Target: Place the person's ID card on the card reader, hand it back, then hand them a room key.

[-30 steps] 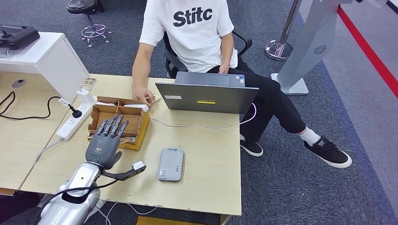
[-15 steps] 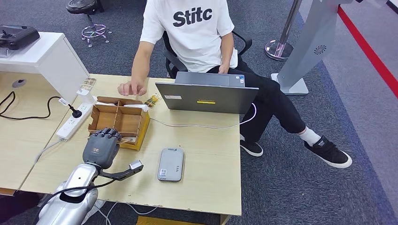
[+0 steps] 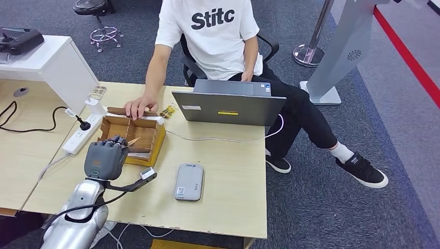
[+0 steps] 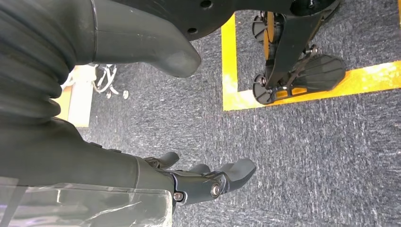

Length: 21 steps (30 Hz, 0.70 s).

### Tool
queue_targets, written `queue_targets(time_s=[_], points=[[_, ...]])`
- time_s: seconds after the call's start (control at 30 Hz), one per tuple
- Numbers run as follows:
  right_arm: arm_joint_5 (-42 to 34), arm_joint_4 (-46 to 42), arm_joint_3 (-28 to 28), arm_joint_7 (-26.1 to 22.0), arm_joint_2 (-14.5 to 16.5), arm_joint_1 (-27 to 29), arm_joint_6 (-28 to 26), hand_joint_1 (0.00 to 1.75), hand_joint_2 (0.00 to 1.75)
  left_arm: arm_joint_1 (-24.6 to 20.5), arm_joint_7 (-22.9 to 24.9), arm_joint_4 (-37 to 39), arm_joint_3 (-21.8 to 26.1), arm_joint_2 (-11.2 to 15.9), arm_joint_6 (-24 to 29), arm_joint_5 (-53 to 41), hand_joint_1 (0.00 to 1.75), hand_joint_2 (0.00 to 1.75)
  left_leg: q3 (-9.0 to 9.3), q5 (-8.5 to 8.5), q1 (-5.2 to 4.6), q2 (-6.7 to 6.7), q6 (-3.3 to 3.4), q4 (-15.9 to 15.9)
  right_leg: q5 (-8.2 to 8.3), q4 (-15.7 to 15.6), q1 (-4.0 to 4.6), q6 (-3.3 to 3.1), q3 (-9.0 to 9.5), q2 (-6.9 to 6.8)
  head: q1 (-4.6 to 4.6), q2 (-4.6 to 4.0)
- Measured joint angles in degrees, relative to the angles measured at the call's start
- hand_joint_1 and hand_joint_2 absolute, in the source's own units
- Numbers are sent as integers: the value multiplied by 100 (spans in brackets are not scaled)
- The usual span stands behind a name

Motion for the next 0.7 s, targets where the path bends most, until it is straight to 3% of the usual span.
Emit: queue_targets(time_s=[0.2,0.4,0.7], points=[[38,0,-70,-2,29,4,-37,0,175,149,-795,-1005,765,-491,125,405,175,175,1,0,-1,1,0,0,0,-1,0,0,1,0,1,0],[70,0,-87,-2,37,5,-39,0,175,192,-869,-1380,1093,-727,126,441,175,175,2,1,1,0,-1,0,1,1,1,0,2,-1,-1,0],[83,0,-88,-2,39,4,-22,0,175,195,-869,-1440,1191,-806,128,432,175,175,2,1,0,0,-1,0,1,1,0,0,2,-1,0,0]])
